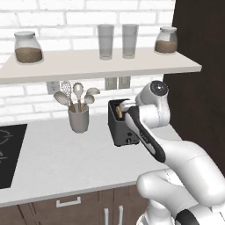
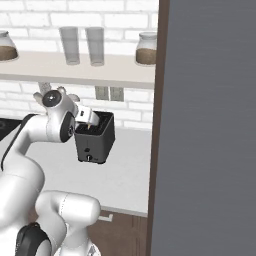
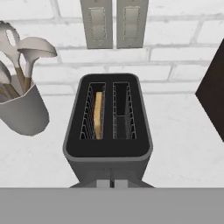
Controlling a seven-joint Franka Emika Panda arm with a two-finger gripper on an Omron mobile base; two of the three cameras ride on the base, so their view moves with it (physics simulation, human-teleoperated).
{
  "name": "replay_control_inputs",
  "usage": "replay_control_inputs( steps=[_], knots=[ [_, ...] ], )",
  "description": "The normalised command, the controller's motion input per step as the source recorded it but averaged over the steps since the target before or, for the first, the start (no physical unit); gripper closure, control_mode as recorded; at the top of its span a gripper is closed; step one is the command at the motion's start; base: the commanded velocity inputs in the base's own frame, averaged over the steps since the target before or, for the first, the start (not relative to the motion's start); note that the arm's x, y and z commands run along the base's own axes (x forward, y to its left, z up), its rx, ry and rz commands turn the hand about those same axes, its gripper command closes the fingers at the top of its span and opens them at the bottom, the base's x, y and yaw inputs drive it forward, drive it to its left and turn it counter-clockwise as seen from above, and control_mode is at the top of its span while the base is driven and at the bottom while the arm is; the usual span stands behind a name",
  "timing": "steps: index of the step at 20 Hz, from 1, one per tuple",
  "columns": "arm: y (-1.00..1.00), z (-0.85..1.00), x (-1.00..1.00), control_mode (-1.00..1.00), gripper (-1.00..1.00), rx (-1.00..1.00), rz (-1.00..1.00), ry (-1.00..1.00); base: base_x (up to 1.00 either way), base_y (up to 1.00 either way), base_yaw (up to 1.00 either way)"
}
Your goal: Start the toaster. Once the lever pops up, take the bread to the plate on the dining counter.
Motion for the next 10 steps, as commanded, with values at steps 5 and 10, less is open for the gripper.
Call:
replay_control_inputs(
  steps=[5,10],
  knots=[
    [0.19,0.0,0.03,-1.0,-1.0,0.0,0.01,0.0,0.0,0.0,0.0],
    [0.0,-0.01,0.0,-1.0,-1.0,0.0,0.0,0.0,0.0,0.0,0.0]
  ],
)
